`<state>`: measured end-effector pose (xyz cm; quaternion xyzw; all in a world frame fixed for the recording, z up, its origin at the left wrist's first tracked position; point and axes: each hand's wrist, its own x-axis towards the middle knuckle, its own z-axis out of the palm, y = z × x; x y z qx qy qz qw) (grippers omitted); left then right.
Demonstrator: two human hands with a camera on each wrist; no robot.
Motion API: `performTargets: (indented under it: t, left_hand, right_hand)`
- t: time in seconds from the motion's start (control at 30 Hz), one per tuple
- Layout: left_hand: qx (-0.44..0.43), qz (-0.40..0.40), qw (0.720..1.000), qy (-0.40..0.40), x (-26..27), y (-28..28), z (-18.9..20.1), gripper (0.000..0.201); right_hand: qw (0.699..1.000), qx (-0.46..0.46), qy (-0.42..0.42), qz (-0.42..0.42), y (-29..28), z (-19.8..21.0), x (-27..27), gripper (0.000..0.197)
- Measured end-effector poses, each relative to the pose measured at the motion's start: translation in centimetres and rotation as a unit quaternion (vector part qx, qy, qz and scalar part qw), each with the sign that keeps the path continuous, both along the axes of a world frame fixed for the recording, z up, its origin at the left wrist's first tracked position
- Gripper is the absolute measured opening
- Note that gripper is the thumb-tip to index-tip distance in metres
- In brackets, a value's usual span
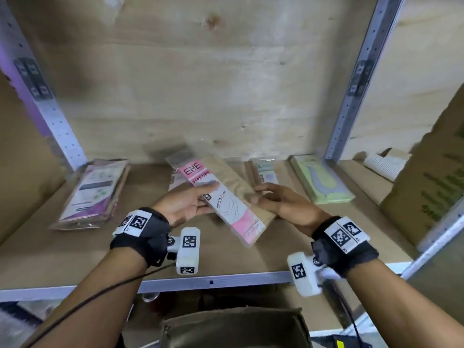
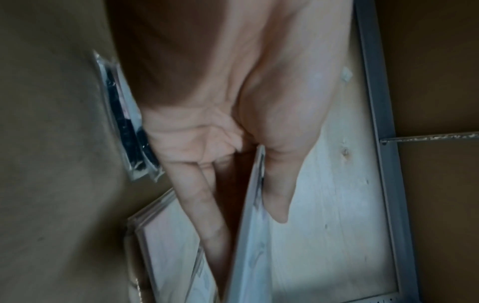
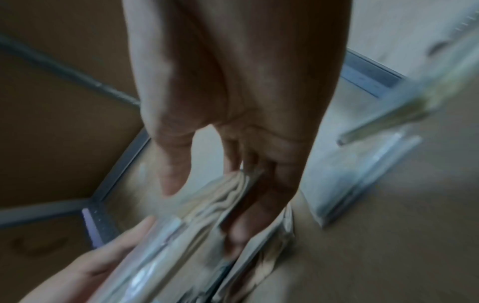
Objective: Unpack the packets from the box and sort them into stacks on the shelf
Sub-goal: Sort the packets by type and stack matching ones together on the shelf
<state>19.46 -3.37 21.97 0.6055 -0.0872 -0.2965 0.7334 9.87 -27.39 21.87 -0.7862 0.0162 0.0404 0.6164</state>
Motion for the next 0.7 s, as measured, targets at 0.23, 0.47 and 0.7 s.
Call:
performTargets:
  t: [0.23, 0.47, 0.7]
  left_hand:
    - [-0.031, 0.152, 0.985, -0.075, 2.1, 0.1, -0.1, 0.019]
    - [0.105, 0.176, 0.958, -0.202, 4.6, 2.6, -0.6, 0.027]
    - [0.159, 0.164, 0.939, -0.258, 4.5, 2.3, -0.8, 0.044]
  right_hand:
    - [0.995, 0.06, 0.006, 0.08, -1.2, -0.6, 0.0, 0.032]
    - [0.996, -0.024, 0.034, 0.076, -1.9, -1.2, 0.3, 0.033]
    - [0.996, -0.049, 0.013, 0.07, -1.6, -1.3, 0.0, 0.027]
